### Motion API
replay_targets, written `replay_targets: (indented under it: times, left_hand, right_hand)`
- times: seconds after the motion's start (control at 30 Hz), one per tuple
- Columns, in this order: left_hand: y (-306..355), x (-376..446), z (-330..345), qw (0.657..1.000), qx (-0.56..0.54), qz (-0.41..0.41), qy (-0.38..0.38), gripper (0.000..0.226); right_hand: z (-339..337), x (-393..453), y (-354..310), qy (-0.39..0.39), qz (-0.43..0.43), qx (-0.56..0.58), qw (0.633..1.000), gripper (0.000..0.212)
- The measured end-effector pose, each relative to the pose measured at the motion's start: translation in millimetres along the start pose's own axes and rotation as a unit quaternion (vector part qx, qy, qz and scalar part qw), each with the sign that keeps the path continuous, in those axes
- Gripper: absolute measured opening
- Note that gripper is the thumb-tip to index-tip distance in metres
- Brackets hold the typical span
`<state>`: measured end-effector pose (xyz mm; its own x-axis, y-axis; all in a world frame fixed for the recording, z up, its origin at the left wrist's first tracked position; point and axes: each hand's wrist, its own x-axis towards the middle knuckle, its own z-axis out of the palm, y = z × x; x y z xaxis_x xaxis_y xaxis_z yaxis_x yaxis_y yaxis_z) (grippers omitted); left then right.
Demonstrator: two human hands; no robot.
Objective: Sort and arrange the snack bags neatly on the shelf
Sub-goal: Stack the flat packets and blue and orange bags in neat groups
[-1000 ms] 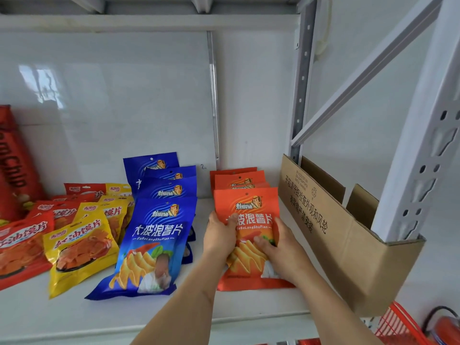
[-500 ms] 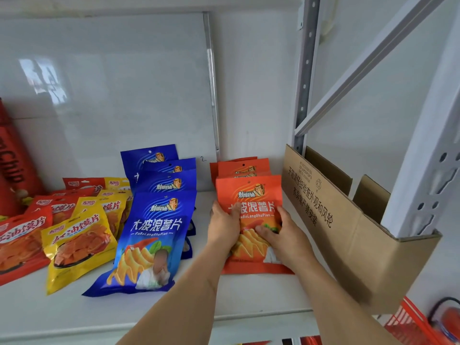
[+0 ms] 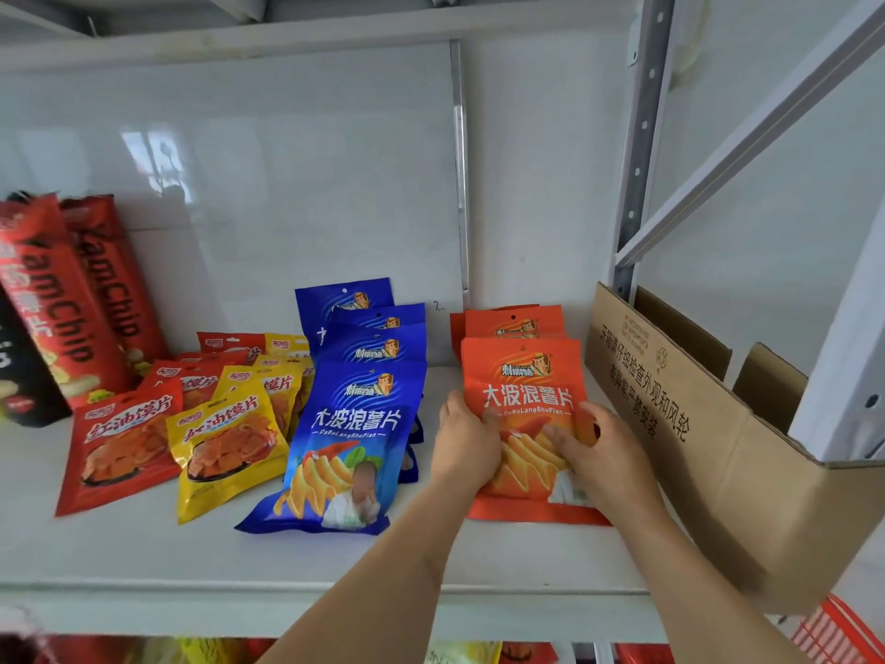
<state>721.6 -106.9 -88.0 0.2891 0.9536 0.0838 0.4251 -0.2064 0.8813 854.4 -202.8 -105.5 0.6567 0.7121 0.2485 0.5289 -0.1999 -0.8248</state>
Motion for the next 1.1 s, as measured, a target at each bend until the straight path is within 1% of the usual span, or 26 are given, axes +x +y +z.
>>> replay_targets:
  times: [0.07, 0.17, 0.23, 0.3, 0.4, 0.5, 0.57, 0.63, 0.67, 0.73, 0.8, 0.9, 0.97, 1.0, 1.03, 1.07, 1.1]
  left_hand:
    - [6.1, -4.2, -12.4, 1.0, 0.003, 0.028, 0.008, 0.036]
    - [16.7, -7.1, -39.2, 0.997, -0.004, 0.074, 0.031, 0.042]
    - [18.8, -1.7, -60.7, 0.994, -0.019, 0.093, 0.062, 0.049]
    - [14.9, 10.2, -82.4, 0.989, -0.037, 0.103, 0.096, 0.053]
    - [2.8, 35.3, -117.3, 0.981, -0.067, 0.108, 0.148, 0.054]
    - [-18.9, 76.8, -154.0, 0.98, -0.087, 0.06, 0.171, 0.058]
    - [-33.6, 106.5, -176.4, 0.98, -0.115, 0.006, 0.16, 0.064]
    - [-45.4, 133.4, -194.7, 0.979, -0.152, -0.04, 0.13, 0.068]
    - [-49.1, 144.0, -201.6, 0.976, -0.174, -0.057, 0.115, 0.067]
    - [-55.1, 162.5, -207.6, 0.97, -0.213, -0.077, 0.086, 0.064]
    - [-56.2, 173.0, -208.6, 0.965, -0.238, -0.096, 0.05, 0.064]
    - [-58.2, 189.4, -207.5, 0.96, -0.253, -0.117, 0.039, 0.055]
    - [-65.2, 200.3, -205.6, 0.972, -0.215, -0.086, 0.044, 0.044]
    - [-66.8, 202.5, -205.3, 0.967, -0.229, -0.098, 0.048, 0.045]
    - [-72.2, 202.8, -200.3, 0.979, -0.18, -0.085, 0.05, 0.051]
    - [-71.8, 204.8, -195.9, 0.993, -0.084, -0.07, 0.047, 0.056]
    - [-71.7, 206.8, -193.5, 0.995, -0.066, -0.069, 0.041, 0.057]
  right_hand:
    - [-3.4, -2.8, -0.9, 0.019, -0.007, -0.009, 1.0, 0.054]
    - [-7.6, -9.2, -14.5, 0.057, -0.023, -0.054, 0.997, 0.051]
    - [-6.3, -11.4, -32.6, 0.106, -0.063, -0.102, 0.987, 0.05]
    - [1.7, -13.1, -59.2, 0.132, -0.103, -0.105, 0.98, 0.05]
    - [33.9, -13.6, -99.6, 0.105, -0.132, -0.061, 0.984, 0.048]
    - [80.2, -10.1, -133.4, 0.026, -0.103, -0.041, 0.994, 0.056]
    - [111.3, -7.5, -145.0, -0.04, -0.045, -0.021, 0.998, 0.059]
    - [138.1, -5.7, -147.4, -0.059, 0.011, 0.016, 0.998, 0.04]
    - [148.5, -4.7, -147.2, -0.053, 0.034, 0.037, 0.997, 0.033]
    - [162.2, -3.1, -144.2, -0.034, 0.075, 0.057, 0.995, 0.029]
    - [172.5, -0.1, -139.0, -0.014, 0.105, 0.034, 0.994, 0.031]
    - [184.6, 4.5, -128.8, 0.009, 0.121, -0.005, 0.993, 0.031]
    - [187.0, 5.2, -125.7, 0.015, 0.117, -0.007, 0.993, 0.026]
    - [187.5, 6.1, -123.7, 0.017, 0.115, -0.008, 0.993, 0.025]
    - [187.9, 7.7, -121.1, 0.018, 0.113, -0.008, 0.993, 0.026]
    - [188.4, 9.3, -118.7, 0.02, 0.113, -0.009, 0.993, 0.026]
    - [189.0, 10.8, -117.3, 0.022, 0.115, -0.007, 0.993, 0.027]
